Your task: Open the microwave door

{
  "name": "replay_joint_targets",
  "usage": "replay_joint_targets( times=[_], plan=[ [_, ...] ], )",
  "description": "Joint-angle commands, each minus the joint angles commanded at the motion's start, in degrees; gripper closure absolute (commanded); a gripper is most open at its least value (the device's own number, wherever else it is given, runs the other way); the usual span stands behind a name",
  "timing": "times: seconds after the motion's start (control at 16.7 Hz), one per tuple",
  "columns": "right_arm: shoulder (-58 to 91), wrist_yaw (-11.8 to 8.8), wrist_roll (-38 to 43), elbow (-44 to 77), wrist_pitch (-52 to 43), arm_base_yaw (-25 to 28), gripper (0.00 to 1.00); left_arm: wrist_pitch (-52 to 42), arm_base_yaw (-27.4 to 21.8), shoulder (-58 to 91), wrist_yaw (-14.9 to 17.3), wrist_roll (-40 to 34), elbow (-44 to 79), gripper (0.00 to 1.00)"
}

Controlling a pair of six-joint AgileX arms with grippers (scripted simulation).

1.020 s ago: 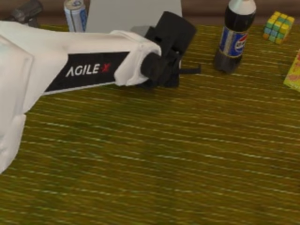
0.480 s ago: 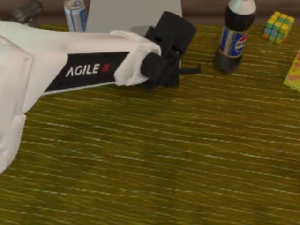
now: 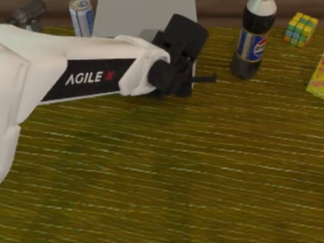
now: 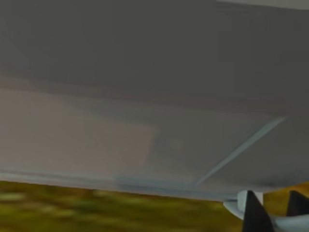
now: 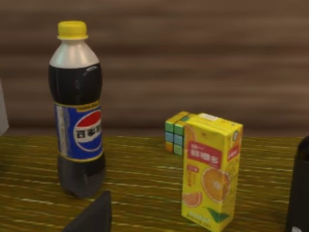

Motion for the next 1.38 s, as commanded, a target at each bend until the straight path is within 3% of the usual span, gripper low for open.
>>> replay_joint_targets(
  times=[1.38],
  plan=[
    [0.00,0.00,0.00,0.00,0.00,0.00,0.00,0.69,0.21,-0.62,0.57,1.14,-1.55,1.00]
  ],
)
